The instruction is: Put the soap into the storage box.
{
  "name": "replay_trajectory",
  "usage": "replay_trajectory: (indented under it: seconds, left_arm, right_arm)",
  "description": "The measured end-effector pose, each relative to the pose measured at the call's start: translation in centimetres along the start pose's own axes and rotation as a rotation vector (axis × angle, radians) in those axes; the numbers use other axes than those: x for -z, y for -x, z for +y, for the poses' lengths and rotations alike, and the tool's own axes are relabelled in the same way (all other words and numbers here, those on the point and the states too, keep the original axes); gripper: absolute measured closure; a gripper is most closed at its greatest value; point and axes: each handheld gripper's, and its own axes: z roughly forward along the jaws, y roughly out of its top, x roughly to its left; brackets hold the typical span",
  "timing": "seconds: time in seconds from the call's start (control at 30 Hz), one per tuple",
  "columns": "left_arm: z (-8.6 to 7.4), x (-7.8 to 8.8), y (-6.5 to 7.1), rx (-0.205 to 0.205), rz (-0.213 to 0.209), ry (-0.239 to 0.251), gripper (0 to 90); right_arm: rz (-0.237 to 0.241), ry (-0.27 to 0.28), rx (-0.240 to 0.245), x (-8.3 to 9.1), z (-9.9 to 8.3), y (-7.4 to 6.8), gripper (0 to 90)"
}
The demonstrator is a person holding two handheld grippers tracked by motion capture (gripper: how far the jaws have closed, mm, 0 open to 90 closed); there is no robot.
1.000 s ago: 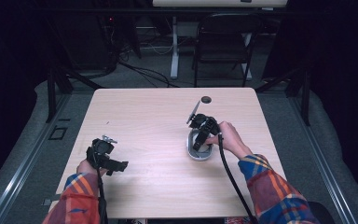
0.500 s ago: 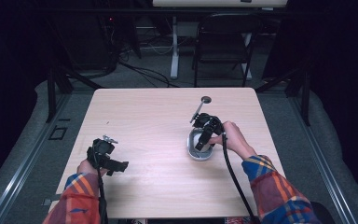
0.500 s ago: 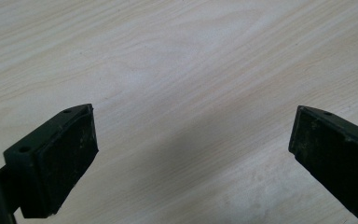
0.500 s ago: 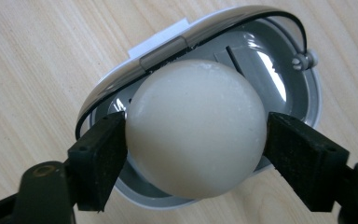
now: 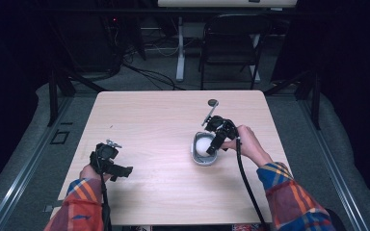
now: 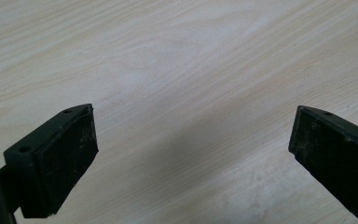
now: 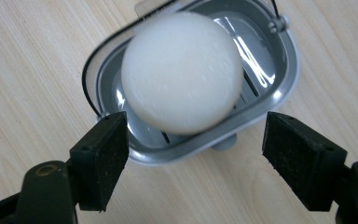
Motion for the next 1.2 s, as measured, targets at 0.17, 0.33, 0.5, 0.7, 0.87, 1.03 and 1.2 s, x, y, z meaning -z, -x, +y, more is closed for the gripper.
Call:
replay_trajectory:
  seconds: [0.17,0.33,0.5,0.7,0.87,1.03,1.2]
  left_arm:
    - [0.0,0.0,0.0,-0.003,-0.001,-0.005,1.1]
    - [0.0,0.0,0.0,-0.003,0.000,-0.002,1.1]
    - [0.0,0.0,0.0,0.001,0.000,0.001,1.0]
    - [0.0,0.0,0.0,-0.001,0.001,0.000,1.0]
    - [0.0,0.0,0.1,-0.002,0.002,-0.001,1.0]
    - [0.0,0.0,0.1,-0.001,0.005,-0.001,1.0]
    - [0.1,0.0,0.1,-0.002,0.010,0.002,0.9]
  right_arm:
    - [-0.009,0.020,-0.011,0.7,-1.1,0.2,21.8]
    - [-0.018,0.028,-0.008,1.4,-1.8,0.3,19.7]
    - [-0.036,0.034,0.002,2.2,-2.2,0.0,14.7]
    - [-0.060,0.057,0.002,3.4,-3.2,-0.2,13.3]
    - [-0.069,0.075,-0.005,3.8,-4.5,-0.4,6.9]
    - [-0.095,0.047,-0.005,3.9,-6.0,-0.4,4.3]
    - [-0.123,0.036,-0.018,4.4,-7.6,-0.2,3.1]
